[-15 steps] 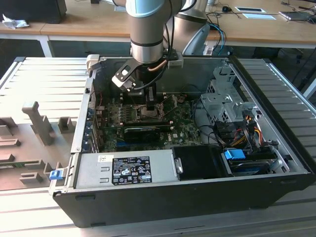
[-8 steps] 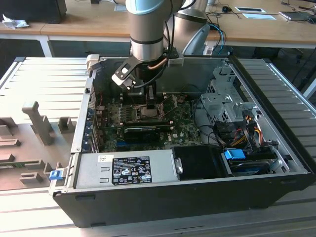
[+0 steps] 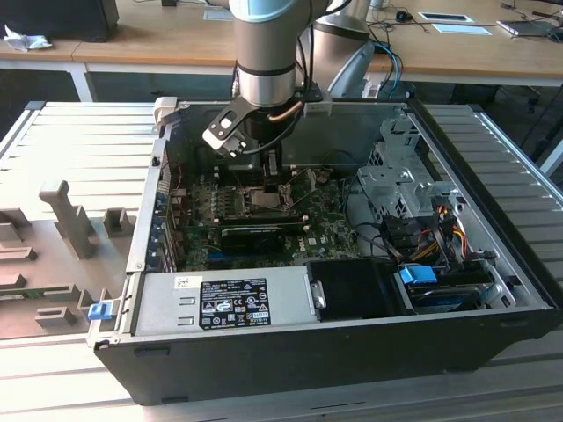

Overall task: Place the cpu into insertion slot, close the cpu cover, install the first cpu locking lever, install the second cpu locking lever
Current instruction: 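Close the cpu cover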

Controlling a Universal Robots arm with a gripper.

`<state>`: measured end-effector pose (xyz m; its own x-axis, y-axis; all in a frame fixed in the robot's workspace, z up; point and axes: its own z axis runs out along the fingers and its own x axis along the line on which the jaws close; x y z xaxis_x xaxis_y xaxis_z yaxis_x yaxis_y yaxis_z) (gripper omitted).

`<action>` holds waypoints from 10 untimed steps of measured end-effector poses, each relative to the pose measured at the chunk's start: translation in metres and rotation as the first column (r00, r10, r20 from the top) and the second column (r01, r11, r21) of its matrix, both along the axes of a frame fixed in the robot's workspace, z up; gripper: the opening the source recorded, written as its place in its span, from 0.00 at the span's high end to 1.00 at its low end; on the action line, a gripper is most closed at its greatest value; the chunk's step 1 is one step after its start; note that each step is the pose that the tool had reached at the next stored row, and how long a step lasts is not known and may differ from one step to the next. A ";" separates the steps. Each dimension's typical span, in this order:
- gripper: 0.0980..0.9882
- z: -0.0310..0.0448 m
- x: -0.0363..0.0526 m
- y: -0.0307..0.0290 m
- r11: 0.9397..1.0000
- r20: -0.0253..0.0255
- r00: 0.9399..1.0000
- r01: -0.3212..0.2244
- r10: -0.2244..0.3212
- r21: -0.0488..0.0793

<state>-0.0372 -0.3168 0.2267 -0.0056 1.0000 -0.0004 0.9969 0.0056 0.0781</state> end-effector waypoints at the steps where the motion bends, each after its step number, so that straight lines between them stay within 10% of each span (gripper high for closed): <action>1: 0.99 -0.0001 0.0014 -0.0005 1.000 -0.002 1.000 0.000 0.000 0.002; 10: 0.99 0.0059 0.0038 -0.0013 1.000 -0.007 1.000 0.000 0.000 0.007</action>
<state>-0.0335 -0.3181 0.2326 -0.0056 1.0000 0.0067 0.9975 0.0051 0.0707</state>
